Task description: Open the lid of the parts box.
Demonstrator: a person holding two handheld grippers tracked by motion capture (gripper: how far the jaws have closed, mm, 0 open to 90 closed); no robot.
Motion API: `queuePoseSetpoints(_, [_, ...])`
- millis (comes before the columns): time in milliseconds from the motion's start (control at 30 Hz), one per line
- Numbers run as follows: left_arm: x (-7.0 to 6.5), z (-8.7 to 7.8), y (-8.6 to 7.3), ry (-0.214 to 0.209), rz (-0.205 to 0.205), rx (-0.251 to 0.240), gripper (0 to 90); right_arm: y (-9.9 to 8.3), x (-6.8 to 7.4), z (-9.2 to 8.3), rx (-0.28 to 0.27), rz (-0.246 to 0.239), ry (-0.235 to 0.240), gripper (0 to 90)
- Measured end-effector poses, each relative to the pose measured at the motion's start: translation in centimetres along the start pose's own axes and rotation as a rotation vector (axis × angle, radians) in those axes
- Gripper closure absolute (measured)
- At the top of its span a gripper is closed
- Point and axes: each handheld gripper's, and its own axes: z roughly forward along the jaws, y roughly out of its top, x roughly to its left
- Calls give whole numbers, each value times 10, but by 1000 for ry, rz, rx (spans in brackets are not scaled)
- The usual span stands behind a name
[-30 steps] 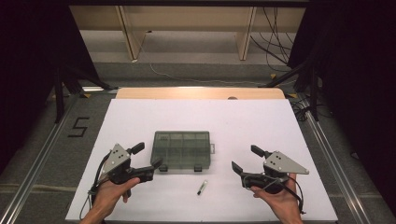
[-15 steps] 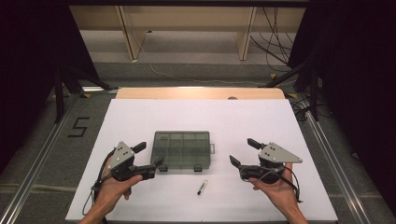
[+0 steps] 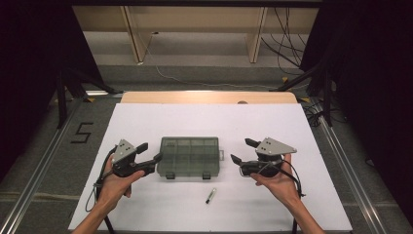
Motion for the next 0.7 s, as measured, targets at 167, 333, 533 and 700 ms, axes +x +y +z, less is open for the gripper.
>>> queuePoseSetpoints(167, [17, 6, -2, 11, 4, 42, 649, -1, -7, 17, 46, -1, 72, 502])
queuePoseSetpoints(333, [32, 19, -9, 19, 35, 124, 828, -6, -9, 30, 109, -13, 115, 667])
queuePoseSetpoints(533, [60, 30, -2, 13, 446, 193, 895, -10, -8, 41, 167, -60, 173, 804])
queuePoseSetpoints(700, [62, 38, -7, 8, 450, 247, 896, -16, -6, 52, 218, -104, 223, 900])
